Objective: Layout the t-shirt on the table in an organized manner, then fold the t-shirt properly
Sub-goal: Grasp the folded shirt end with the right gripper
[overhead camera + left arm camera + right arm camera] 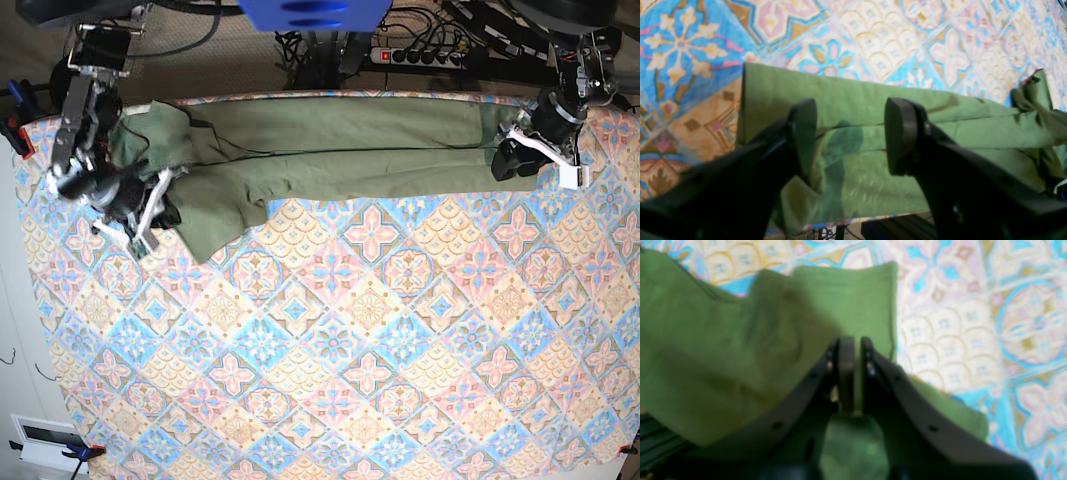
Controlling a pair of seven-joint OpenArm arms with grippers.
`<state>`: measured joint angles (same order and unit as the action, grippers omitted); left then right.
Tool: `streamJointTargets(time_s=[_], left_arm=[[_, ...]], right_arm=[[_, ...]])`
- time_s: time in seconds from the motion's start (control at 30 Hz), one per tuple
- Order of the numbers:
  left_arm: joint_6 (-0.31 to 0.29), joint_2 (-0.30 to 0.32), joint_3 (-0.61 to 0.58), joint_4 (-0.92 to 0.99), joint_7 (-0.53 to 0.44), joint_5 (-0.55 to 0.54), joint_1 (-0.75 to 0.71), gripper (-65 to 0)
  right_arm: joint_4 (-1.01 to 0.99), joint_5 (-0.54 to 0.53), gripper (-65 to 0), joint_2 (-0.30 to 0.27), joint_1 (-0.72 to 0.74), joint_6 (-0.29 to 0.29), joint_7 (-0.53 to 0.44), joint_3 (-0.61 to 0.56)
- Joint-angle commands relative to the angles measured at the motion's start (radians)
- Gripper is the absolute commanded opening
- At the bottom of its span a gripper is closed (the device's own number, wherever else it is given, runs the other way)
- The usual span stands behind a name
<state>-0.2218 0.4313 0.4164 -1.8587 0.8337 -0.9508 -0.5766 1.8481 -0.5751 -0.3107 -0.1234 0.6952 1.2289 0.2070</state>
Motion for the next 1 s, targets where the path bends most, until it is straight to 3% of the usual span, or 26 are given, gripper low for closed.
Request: streamJointTargets(time_s=[0.0, 0.17, 0.3, 0.53, 0.7, 0.97], left_arm=[[-0.006, 0.014, 0.009, -0.014, -0.018, -0.014, 0.000, -34.6], [-0.006, 0.014, 0.009, -0.014, -0.018, -0.014, 0.000, -34.6], [-0.006, 0.014, 0.009, -0.014, -0.018, -0.014, 0.000, -34.6], [-0.006, 0.014, 0.009, -0.014, -0.018, -0.014, 0.000, -34.6], [-0.006, 0.014, 0.009, -0.014, -0.018, -0.014, 0.000, -34.6], [-0.006, 0.011, 0.009, -0.014, -0.018, -0.014, 0.000, -34.6]], right_arm=[[0.046, -0.026, -61.7, -0.014, -0.028, 0.003, -0.010, 0.021], [0.092, -0.092, -61.7, -0.012, -0.143, 0.003, -0.005, 0.095], [0.080, -0.007, -60.3, -0.011, -0.143, 0.003, -0.008, 0.133], [-0.017, 0.050, -50.0, -0.011, 0.078, 0.003, -0.010, 0.047], [-0.092, 0.056, -43.4, -0.009, 0.143, 0.003, -0.039, 0.021], [-0.265, 0.241, -35.6, -0.009, 0.209, 0.003, -0.159, -0.094]])
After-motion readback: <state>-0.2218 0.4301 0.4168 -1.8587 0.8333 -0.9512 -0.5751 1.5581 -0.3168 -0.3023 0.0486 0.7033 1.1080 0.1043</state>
